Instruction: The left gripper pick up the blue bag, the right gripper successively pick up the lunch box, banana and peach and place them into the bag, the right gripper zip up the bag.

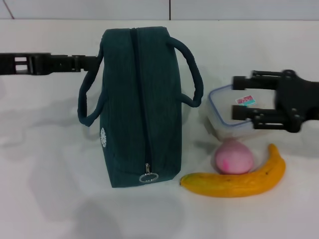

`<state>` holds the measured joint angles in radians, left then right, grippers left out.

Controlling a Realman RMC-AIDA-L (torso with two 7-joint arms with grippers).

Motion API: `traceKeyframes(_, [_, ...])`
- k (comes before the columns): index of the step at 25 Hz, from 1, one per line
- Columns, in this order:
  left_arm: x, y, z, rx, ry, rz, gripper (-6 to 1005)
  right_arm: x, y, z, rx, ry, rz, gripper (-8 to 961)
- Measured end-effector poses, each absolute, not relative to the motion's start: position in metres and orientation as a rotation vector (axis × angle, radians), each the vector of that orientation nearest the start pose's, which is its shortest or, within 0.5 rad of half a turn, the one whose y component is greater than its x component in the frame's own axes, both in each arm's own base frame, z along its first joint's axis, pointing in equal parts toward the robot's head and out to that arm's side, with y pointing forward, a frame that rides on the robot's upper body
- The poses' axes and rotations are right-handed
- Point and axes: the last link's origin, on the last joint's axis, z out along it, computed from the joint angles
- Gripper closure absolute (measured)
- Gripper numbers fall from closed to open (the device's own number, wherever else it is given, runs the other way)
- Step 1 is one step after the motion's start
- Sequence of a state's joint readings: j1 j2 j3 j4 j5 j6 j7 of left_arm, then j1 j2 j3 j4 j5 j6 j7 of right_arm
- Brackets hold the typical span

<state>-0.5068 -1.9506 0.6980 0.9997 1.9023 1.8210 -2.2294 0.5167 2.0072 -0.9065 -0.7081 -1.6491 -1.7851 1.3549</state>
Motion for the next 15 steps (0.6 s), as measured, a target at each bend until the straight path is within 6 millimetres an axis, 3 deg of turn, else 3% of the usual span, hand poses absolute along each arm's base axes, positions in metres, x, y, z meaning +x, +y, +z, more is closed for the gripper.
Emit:
traceKeyframes(7, [-0.217, 0.342, 0.092, -2.636, -1.469, -0.586, 114, 0.241, 0.304, 0.041, -2.762, 0.343, 1.046, 282])
traceKeyframes(15, [-0.194, 0.354, 0.068, -2.671, -1.582, -0.316, 153, 0.253, 0.3, 0.037, -2.733, 0.376, 1.008, 283])
